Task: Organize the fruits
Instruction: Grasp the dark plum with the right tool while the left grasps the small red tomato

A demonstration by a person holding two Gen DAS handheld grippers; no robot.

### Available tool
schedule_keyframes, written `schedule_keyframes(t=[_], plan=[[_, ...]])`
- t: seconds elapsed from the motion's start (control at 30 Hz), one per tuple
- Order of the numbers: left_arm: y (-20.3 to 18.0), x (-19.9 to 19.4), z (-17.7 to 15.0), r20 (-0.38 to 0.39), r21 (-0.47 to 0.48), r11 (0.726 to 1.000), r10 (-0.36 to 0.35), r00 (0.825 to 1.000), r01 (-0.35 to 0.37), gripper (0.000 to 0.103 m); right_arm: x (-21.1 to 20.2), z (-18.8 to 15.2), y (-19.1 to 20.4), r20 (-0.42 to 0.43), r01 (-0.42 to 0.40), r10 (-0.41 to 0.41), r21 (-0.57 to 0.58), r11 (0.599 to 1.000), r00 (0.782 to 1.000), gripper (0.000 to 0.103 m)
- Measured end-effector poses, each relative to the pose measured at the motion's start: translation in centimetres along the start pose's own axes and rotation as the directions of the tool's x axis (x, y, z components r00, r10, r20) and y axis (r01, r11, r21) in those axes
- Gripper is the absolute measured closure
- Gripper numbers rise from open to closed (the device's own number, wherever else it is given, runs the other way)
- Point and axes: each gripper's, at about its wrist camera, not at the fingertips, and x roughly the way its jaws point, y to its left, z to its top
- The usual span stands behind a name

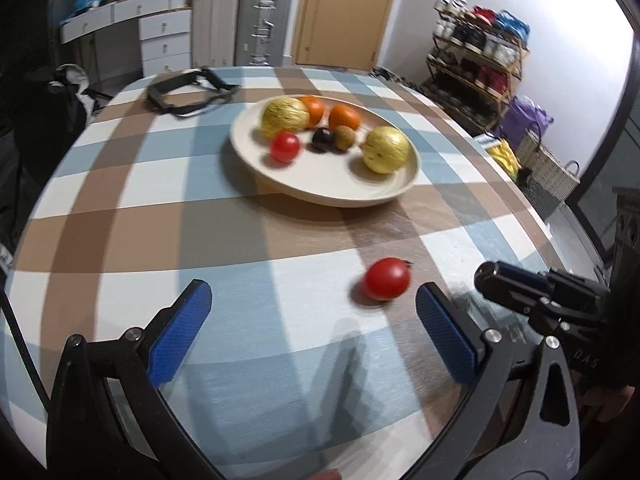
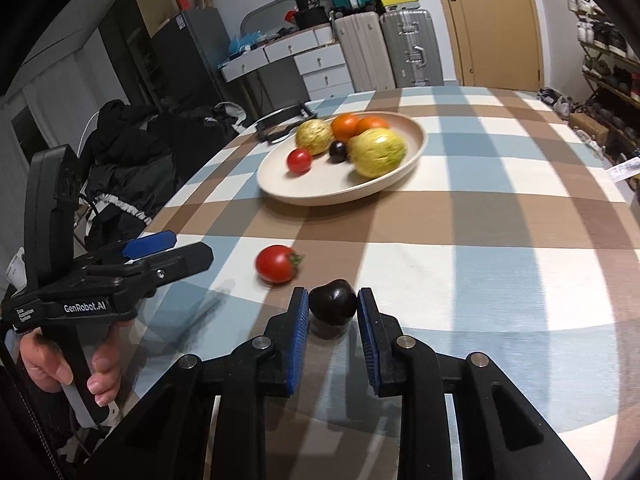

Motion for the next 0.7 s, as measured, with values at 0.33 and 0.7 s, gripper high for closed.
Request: schedule_keyframes(t=[0.33, 0.7], plan=[[-2.6, 3.2, 0.9, -0.085, 0.04, 0.997, -0.061, 0.995, 0.064, 0.028, -2.3, -0.3, -3.6, 0.036, 0.039, -0.041, 0.046, 0.998, 0.999, 0.077], [-3.3, 4.4, 1.0, -0.139, 0.036, 0.987, -0.153, 0.978, 0.16, 0.073, -2.7, -0.6, -4.7, 0.045, 0.031, -0.034, 0.058, 0.998, 0.998, 0.077]])
